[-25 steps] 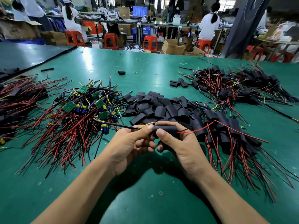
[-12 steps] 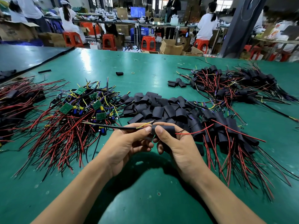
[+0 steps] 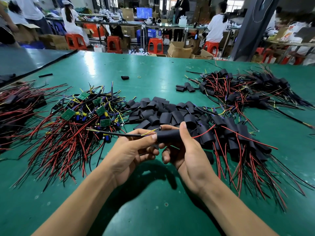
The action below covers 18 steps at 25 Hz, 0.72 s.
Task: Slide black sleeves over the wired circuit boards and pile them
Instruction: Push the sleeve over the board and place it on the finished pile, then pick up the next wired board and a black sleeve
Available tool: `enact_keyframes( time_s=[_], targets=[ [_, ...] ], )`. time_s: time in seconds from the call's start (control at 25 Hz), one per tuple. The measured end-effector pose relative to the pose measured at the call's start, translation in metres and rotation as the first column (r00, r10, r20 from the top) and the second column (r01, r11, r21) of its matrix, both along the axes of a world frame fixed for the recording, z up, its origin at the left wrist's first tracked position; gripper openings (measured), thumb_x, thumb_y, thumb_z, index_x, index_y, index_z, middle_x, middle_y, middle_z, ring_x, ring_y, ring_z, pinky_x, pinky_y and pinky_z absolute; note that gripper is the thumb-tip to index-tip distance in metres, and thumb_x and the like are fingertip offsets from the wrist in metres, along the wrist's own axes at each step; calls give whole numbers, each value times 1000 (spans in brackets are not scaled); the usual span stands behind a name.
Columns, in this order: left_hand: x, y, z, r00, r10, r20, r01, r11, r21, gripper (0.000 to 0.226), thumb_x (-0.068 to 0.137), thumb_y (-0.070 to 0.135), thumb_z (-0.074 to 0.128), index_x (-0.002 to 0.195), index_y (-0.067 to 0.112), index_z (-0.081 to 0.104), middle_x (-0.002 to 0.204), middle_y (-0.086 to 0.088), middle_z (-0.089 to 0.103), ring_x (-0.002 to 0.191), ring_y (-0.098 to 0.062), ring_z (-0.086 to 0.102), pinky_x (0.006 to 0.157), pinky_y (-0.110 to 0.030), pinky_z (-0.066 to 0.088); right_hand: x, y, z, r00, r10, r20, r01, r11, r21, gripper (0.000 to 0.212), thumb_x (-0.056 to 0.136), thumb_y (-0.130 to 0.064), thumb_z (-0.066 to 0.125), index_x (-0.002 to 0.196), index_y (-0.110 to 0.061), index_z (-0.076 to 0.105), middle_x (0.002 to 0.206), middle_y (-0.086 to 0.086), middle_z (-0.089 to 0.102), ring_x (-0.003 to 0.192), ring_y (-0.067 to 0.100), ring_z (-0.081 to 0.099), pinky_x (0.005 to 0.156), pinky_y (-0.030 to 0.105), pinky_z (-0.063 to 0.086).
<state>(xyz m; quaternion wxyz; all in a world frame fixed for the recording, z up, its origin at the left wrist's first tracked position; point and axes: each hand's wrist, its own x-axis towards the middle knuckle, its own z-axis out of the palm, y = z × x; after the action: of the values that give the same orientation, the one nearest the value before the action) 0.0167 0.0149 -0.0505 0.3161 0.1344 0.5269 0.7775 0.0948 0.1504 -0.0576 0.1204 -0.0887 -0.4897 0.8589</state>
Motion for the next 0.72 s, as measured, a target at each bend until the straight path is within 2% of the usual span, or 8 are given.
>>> enact_keyframes(
  time_s=[0.16,0.28,0.36,0.44,0.48,0.56,0.64,0.72],
  targets=[
    [-2,0,-1,1000,12,-6,-12,1000,-20,30,67,10,78,91,10,60,72,-16,68,55,-19,61,51,-24,53,-2,-3,-1,994,90,59,-86,993,-78,53,87,-55,52,98,-9,78,73,13,65,51,16,52,48,21,47],
    [-4,-2,1,1000,19,-23,-20,999,-32,34,64,9,81,90,11,59,74,-17,68,57,-21,62,53,-24,53,-1,2,0,990,121,71,-117,992,-54,58,85,-59,55,98,-7,78,76,14,66,52,16,51,49,22,47],
    [-4,-3,2,1000,12,-25,-13,999,-40,34,62,18,81,88,13,60,76,-16,68,57,-21,62,53,-24,52,2,5,2,981,148,125,-151,988,13,50,82,-58,62,92,-12,80,74,10,66,51,14,50,48,20,46],
    [-5,-3,4,1000,0,-18,-1,999,-46,35,62,24,81,89,13,61,77,-11,68,57,-19,62,55,-24,51,3,5,6,972,144,186,-155,987,45,32,78,-47,68,81,-17,81,70,5,66,48,12,49,49,20,44],
    [-6,-3,4,1000,-3,-7,3,999,-40,35,64,25,80,91,12,62,77,-8,68,56,-18,62,54,-23,51,3,5,9,976,115,185,-118,993,1,26,74,-41,71,77,-17,80,68,5,65,47,12,48,49,21,44],
    [-8,-4,6,1000,11,18,-10,1000,-28,34,68,24,78,95,10,64,75,-6,68,55,-17,62,52,-22,52,1,12,14,991,7,130,23,973,-229,22,68,-32,75,78,-12,77,70,6,66,45,11,49,49,21,46],
    [-10,-6,5,998,53,13,-52,996,-74,26,72,23,77,92,11,65,75,-5,68,53,-17,61,50,-21,51,2,28,21,989,-138,53,146,856,-496,27,76,-26,72,92,-5,67,76,8,68,47,9,53,47,21,49],
    [-12,-6,2,995,97,-21,-99,982,-158,15,79,19,75,87,13,65,74,-5,69,52,-16,60,48,-20,48,7,46,24,957,-289,27,235,717,-657,28,88,-28,66,98,-3,62,85,8,71,51,8,58,50,20,51]
  ],
)
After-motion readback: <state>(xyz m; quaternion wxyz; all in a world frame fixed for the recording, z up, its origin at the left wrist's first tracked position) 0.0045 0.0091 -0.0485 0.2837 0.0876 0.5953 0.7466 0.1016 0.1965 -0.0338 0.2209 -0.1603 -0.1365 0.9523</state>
